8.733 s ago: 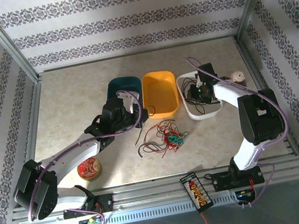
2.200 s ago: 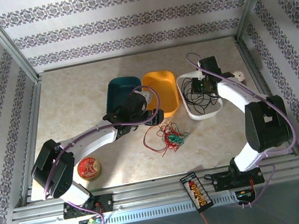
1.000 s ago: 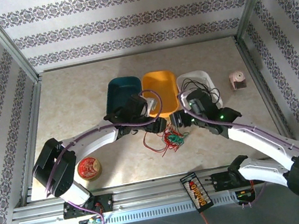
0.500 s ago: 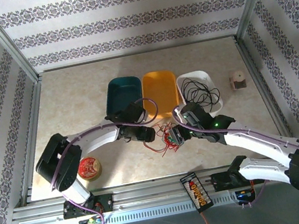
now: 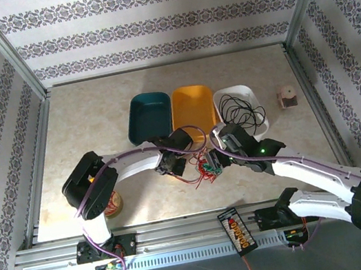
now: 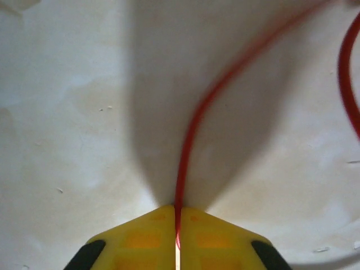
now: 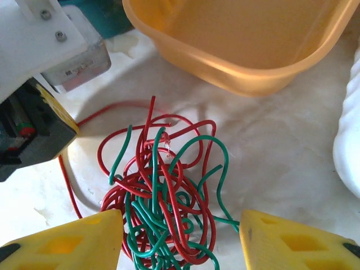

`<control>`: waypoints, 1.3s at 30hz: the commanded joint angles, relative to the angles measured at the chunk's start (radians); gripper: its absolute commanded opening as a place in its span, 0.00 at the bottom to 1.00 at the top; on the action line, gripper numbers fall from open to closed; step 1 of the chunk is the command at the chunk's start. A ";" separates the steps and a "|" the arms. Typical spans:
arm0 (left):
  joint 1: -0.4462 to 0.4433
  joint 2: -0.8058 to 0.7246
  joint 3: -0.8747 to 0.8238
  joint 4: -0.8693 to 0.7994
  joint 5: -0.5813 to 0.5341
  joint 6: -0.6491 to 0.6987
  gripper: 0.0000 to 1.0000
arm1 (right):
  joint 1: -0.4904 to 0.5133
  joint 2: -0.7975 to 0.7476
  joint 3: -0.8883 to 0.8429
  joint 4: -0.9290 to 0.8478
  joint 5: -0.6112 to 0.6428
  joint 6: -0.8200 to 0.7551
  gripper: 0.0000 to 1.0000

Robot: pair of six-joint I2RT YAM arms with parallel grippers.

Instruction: Untangle the cables

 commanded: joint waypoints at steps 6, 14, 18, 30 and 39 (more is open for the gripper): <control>-0.002 -0.154 -0.074 0.064 -0.029 0.038 0.00 | 0.004 -0.031 0.008 0.004 0.018 -0.008 0.58; -0.001 -0.452 -0.071 0.218 -0.054 0.104 0.00 | 0.006 0.035 0.003 0.015 -0.041 -0.023 0.58; 0.003 -0.504 -0.056 0.262 -0.044 0.099 0.00 | 0.015 0.098 0.008 0.020 -0.057 -0.026 0.61; 0.046 -0.581 -0.017 0.391 0.155 0.040 0.00 | 0.002 0.287 -0.013 0.085 -0.043 0.038 0.58; 0.087 -0.641 0.062 0.426 0.268 0.017 0.00 | -0.102 0.284 -0.062 0.065 -0.078 0.107 0.50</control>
